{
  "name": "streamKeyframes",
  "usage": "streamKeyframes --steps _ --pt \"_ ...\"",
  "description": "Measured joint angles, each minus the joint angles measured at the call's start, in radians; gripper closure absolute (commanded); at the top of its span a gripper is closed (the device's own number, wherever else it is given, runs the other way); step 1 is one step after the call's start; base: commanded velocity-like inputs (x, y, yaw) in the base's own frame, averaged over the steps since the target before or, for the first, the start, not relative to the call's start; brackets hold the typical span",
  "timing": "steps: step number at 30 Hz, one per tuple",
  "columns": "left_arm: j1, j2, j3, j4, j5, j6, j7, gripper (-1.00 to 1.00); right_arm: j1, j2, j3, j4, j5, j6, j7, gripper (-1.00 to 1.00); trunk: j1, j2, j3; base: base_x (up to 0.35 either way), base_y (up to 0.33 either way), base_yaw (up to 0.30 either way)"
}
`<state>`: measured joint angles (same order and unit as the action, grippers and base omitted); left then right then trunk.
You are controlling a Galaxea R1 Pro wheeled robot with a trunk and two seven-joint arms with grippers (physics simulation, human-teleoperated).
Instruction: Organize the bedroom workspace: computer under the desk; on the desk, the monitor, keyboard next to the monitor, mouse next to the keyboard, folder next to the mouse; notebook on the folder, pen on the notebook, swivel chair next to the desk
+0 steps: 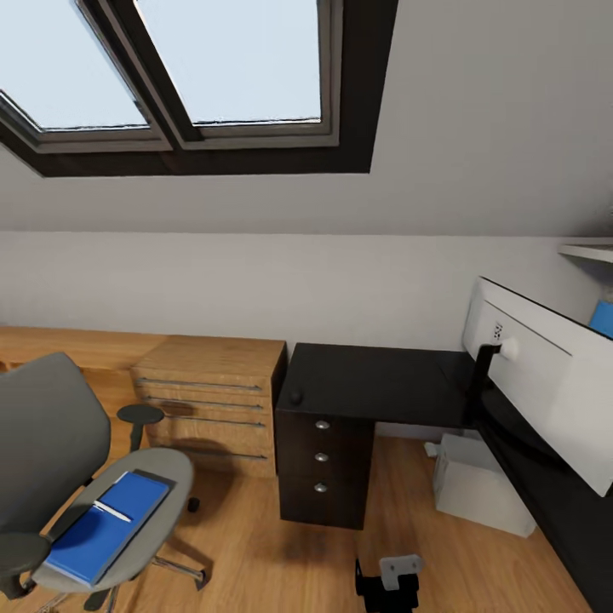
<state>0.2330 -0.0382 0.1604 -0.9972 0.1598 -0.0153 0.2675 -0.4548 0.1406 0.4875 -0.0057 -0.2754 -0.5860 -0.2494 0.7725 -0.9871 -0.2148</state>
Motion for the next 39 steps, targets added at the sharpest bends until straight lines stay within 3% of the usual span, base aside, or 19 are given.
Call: streamKeyframes --steps 28,39 --pt "0.000 -0.001 -0.001 0.000 0.000 0.001 0.000 -1.00 0.000 0.002 0.001 0.000 0.000 -0.001 0.000 -1.00 0.000 0.000 -0.003 -0.335 0.000 0.065" --pt "0.000 -0.001 -0.001 0.000 0.000 0.001 0.000 -1.00 0.000 0.022 0.002 0.003 0.000 -0.001 -0.001 -1.00 0.000 0.000 -0.003 -0.336 0.000 0.000"
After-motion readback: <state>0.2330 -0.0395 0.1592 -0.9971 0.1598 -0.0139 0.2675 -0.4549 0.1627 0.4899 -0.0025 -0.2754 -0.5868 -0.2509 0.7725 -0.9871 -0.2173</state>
